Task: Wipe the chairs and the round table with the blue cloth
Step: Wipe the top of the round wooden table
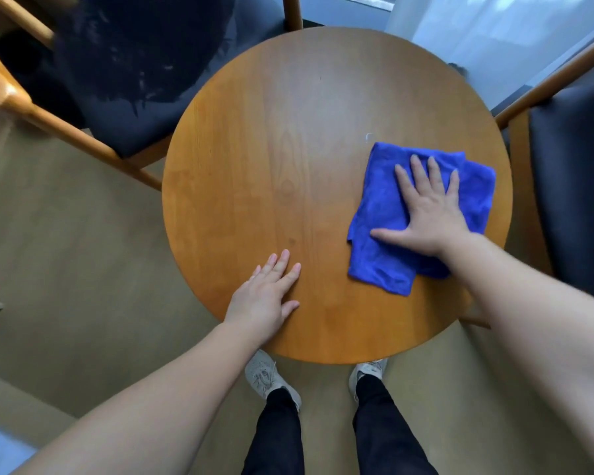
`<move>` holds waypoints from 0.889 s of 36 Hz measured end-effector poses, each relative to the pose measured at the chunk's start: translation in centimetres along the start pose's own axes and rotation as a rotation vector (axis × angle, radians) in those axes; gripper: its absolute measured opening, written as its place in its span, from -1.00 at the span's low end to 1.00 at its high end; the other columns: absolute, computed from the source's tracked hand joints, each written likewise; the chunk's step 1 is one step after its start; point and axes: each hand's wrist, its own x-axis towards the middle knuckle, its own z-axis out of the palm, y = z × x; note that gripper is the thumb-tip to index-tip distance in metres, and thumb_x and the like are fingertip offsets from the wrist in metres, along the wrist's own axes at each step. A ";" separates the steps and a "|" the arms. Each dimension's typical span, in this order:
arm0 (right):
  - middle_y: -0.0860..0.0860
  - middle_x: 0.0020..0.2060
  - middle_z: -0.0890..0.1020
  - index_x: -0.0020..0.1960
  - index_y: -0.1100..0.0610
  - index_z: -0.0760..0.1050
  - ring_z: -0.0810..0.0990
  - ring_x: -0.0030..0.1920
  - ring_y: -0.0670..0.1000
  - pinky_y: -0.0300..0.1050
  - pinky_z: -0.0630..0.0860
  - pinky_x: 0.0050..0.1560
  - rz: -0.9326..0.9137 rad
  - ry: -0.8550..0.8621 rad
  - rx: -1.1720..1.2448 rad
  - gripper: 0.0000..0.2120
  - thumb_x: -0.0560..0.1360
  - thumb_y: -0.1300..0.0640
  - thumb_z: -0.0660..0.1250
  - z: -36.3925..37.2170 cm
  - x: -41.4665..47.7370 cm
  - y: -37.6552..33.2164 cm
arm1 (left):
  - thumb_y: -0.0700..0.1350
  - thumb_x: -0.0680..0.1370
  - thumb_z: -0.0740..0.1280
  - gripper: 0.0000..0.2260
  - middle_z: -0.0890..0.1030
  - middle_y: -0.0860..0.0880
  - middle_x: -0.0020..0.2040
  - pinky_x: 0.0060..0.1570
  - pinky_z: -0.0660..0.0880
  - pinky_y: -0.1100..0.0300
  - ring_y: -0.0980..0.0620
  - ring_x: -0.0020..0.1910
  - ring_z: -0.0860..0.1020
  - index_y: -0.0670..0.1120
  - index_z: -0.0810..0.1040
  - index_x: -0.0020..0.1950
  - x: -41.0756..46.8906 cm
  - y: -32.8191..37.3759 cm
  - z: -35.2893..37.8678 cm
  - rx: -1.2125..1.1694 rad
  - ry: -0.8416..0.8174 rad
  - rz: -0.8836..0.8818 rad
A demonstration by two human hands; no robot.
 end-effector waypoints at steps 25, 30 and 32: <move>0.14 0.51 0.23 0.50 0.07 0.23 0.05 0.52 0.18 0.32 -0.06 0.44 -0.303 -0.002 0.011 -0.39 0.60 -0.24 -0.12 6.6 -12.8 -10.6 | 0.07 0.59 0.22 -0.42 -0.09 0.09 0.55 0.46 -0.11 0.22 0.12 0.52 -0.09 0.07 0.03 0.54 -0.1 -0.4 0.3 -0.035 0.055 0.010; 0.21 0.51 0.17 0.50 0.04 0.19 0.05 0.52 0.22 0.37 -0.07 0.43 -0.183 0.047 0.029 -0.31 0.51 -0.34 0.02 6.8 -13.3 -10.7 | 0.07 0.57 0.24 -0.41 0.01 0.03 0.55 0.45 -0.09 0.22 0.08 0.52 0.01 -0.01 0.10 0.53 -0.9 -1.9 -0.1 -0.013 0.117 0.021; 0.22 0.52 0.14 0.52 0.00 0.15 -0.02 0.53 0.27 0.43 -0.09 0.40 -0.163 0.034 0.004 -0.28 0.48 -0.37 0.03 7.1 -13.5 -11.1 | 0.12 0.57 0.22 -0.40 -0.03 0.00 0.56 0.46 -0.10 0.15 0.05 0.53 -0.04 0.00 0.07 0.54 -1.4 -3.5 -0.7 0.029 0.136 -0.048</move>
